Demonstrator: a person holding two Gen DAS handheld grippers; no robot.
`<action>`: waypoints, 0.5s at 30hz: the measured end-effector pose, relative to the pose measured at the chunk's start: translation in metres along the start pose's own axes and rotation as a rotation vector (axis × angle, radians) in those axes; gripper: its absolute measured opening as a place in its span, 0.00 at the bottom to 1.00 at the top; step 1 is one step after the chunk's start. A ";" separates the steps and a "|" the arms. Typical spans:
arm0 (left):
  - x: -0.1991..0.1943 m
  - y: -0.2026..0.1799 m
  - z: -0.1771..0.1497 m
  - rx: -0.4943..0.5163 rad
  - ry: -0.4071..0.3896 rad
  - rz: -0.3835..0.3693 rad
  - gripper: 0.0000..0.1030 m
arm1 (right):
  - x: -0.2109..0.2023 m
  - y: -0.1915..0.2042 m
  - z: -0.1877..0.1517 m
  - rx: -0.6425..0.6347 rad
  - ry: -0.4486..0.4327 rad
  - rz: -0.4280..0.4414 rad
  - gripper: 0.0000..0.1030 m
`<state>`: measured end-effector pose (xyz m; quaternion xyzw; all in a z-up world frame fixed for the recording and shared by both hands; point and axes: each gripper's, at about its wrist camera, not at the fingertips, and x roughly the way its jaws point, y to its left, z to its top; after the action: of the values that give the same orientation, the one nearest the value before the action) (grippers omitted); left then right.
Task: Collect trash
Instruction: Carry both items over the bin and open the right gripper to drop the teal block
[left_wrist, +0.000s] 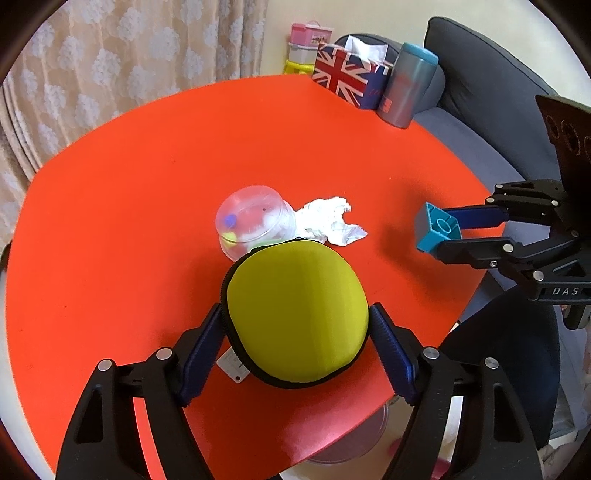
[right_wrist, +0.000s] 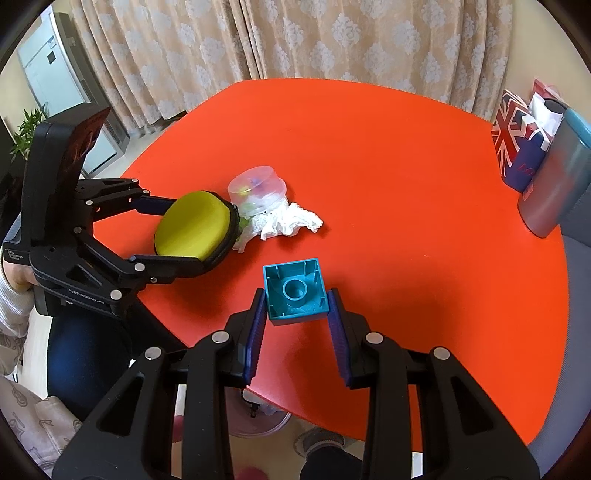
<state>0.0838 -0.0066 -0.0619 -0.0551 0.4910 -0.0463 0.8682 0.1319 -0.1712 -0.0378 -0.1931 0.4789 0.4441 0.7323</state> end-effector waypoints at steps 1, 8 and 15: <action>-0.002 -0.001 0.000 0.000 -0.006 0.001 0.72 | -0.002 0.001 -0.001 -0.001 -0.003 0.000 0.32; -0.029 -0.008 -0.011 0.002 -0.051 0.010 0.72 | -0.017 0.011 -0.003 -0.013 -0.028 0.002 0.32; -0.057 -0.016 -0.026 0.005 -0.083 0.019 0.72 | -0.039 0.032 -0.010 -0.049 -0.055 0.009 0.32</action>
<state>0.0323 -0.0159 -0.0245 -0.0502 0.4548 -0.0370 0.8884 0.0945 -0.1797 -0.0040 -0.1964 0.4482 0.4642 0.7383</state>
